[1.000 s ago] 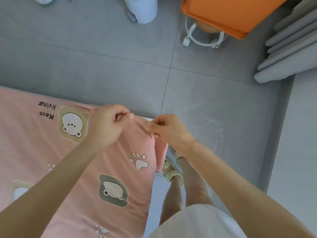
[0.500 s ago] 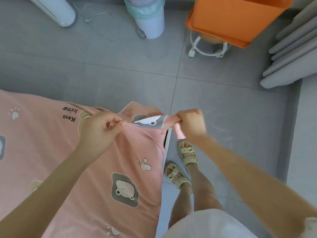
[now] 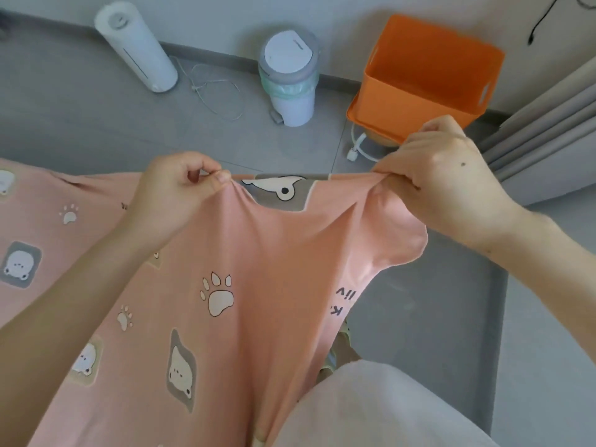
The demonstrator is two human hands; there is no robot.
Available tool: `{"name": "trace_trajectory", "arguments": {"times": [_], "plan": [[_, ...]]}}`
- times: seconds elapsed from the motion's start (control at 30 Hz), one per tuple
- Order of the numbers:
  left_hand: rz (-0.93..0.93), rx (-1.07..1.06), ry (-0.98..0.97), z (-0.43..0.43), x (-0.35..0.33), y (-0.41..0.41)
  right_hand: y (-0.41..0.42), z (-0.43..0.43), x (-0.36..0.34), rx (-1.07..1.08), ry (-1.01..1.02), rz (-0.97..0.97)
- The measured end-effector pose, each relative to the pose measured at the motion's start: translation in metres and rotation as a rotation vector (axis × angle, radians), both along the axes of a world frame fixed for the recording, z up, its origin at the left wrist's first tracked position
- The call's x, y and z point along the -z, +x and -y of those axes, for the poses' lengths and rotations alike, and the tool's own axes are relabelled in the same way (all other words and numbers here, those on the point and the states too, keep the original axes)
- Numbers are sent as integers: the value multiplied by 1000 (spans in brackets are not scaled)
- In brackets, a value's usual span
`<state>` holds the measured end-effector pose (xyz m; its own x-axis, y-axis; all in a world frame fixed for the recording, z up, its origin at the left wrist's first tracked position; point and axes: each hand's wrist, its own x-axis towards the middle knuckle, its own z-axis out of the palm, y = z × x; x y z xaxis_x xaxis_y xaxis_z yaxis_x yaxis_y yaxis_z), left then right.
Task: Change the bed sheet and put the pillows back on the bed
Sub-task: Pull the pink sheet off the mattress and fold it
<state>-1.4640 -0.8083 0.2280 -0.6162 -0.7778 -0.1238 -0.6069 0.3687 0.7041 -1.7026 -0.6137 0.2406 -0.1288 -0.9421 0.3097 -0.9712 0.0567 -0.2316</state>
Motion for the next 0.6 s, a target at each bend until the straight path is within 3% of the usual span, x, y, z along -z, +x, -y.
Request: {"name": "trace_trajectory", "arguments": {"times": [0.13, 0.33, 0.43, 0.53, 0.6], "plan": [[33, 41, 3, 3, 1, 11, -11, 4, 7, 57, 111, -83], [377, 195, -157, -15, 50, -3, -25, 12, 65, 271, 557, -294], [291, 128, -149, -15, 61, -5, -25, 15, 78, 270, 777, -323], [368, 102, -143, -8, 62, -9, -23, 28, 80, 212, 806, -281], [458, 83, -134, -1, 60, -15, -22, 39, 76, 117, 684, -308]]}}
